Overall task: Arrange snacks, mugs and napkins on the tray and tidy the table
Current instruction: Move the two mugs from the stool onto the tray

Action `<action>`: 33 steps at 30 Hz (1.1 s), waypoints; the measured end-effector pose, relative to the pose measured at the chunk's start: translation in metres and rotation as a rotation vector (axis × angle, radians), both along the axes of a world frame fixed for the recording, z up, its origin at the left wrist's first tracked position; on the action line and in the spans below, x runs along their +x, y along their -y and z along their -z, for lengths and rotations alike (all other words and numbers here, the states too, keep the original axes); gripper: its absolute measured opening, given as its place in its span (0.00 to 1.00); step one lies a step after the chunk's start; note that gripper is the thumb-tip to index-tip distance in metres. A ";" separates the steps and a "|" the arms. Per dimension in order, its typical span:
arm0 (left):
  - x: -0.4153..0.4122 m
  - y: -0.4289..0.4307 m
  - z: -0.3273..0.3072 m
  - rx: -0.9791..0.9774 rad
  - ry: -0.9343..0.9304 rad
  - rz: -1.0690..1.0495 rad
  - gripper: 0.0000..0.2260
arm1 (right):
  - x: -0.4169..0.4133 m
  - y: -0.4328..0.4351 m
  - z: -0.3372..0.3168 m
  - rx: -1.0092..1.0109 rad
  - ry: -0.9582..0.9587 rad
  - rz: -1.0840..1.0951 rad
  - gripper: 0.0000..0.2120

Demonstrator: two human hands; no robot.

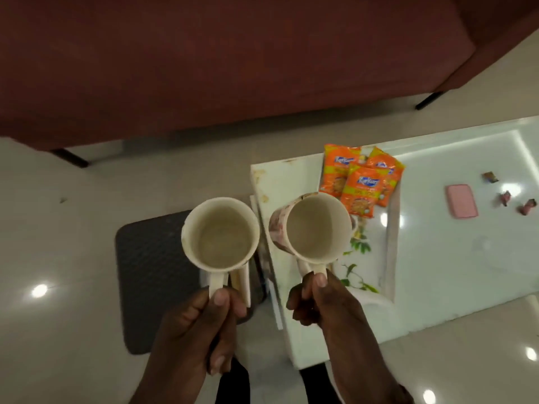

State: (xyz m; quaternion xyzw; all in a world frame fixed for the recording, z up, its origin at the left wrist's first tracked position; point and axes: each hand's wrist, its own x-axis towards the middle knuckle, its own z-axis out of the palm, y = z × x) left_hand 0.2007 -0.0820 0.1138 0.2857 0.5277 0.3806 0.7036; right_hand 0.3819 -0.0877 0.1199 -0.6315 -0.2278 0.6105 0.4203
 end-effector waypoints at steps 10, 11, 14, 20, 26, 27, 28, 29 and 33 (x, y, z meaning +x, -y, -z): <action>0.175 -0.040 0.104 0.043 0.060 0.253 0.15 | 0.160 -0.002 0.087 -0.045 0.199 0.145 0.18; 0.186 -0.041 0.117 0.041 0.059 0.261 0.15 | 0.169 -0.001 0.099 -0.060 0.203 0.159 0.19; 0.208 -0.041 0.154 0.025 0.033 0.295 0.16 | 0.189 0.001 0.133 -0.111 0.225 0.177 0.19; 0.231 -0.045 0.205 -0.014 0.004 0.291 0.13 | 0.205 0.003 0.189 -0.183 0.213 0.166 0.17; 0.235 -0.052 0.233 -0.014 -0.031 0.286 0.13 | 0.213 -0.006 0.210 -0.184 0.233 0.083 0.17; 0.237 -0.053 0.236 -0.009 -0.030 0.285 0.13 | 0.214 -0.008 0.211 -0.178 0.231 0.073 0.17; 0.238 -0.055 0.238 -0.008 -0.028 0.282 0.13 | 0.215 -0.010 0.212 -0.170 0.232 0.064 0.17; 0.240 -0.056 0.239 -0.010 -0.026 0.281 0.13 | 0.216 -0.012 0.213 -0.163 0.237 0.056 0.17; 0.243 -0.063 0.242 -0.020 -0.035 0.318 0.13 | 0.218 -0.019 0.217 -0.153 0.239 0.065 0.16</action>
